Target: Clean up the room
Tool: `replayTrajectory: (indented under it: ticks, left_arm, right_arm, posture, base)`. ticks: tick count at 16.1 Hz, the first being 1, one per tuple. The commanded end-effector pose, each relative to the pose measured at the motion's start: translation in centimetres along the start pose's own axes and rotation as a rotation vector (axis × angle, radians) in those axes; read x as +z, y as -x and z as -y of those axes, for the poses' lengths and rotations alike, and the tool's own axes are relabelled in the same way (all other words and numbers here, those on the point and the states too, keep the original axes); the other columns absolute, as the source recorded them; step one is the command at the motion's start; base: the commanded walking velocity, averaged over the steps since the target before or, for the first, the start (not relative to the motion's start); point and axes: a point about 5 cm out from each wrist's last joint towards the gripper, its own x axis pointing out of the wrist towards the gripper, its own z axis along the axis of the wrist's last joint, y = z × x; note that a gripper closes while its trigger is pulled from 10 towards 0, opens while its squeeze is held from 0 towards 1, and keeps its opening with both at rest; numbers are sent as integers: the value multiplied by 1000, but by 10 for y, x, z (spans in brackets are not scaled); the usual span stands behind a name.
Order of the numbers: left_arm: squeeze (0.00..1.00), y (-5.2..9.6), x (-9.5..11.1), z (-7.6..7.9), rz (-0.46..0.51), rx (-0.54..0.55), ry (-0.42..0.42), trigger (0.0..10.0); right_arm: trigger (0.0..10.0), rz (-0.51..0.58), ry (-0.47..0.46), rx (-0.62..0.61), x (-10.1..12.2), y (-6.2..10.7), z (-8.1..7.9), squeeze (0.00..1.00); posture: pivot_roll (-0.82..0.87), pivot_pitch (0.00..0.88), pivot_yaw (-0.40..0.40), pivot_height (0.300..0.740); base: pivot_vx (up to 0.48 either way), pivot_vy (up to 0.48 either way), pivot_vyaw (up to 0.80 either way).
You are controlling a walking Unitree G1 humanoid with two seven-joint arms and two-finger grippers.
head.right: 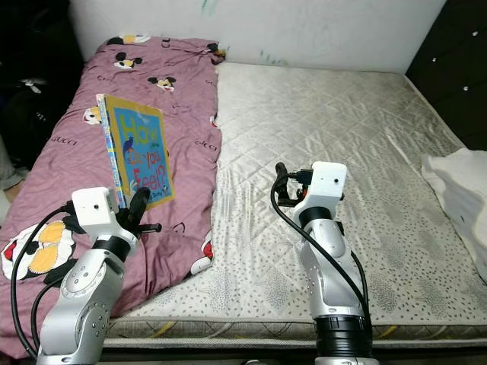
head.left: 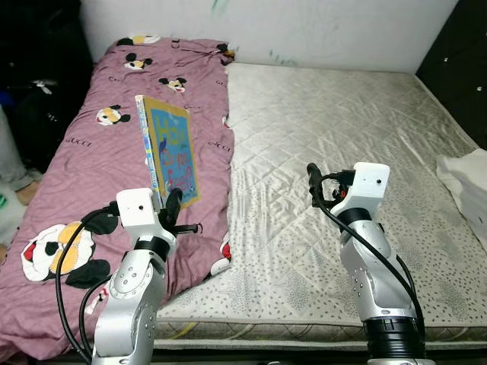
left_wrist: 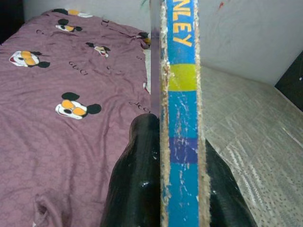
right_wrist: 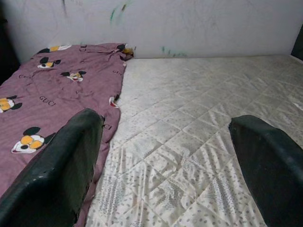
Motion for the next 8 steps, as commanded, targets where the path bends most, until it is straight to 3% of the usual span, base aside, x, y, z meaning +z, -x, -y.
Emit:
replayTrajectory:
  ticks: [1,4,8]
  left_arm:
    - [0,-1,3,6,21,-29,14,10000]
    - [0,-1,3,7,21,-29,11,10000]
    - [0,-2,4,7,23,-33,7,10000]
  right_arm:
    - [10000,-6,8,-14,-1,-1,3,0]
    - [10000,-13,13,-11,-2,-1,3,0]
    - [10000,-9,16,-9,-2,-2,2,0]
  posture:
    - [-48,65,-36,740]
    - [-48,65,-38,740]
    - [-46,61,-38,740]
  base:
    - [0,0,0]
    - [0,0,0]
    - [0,0,-800]
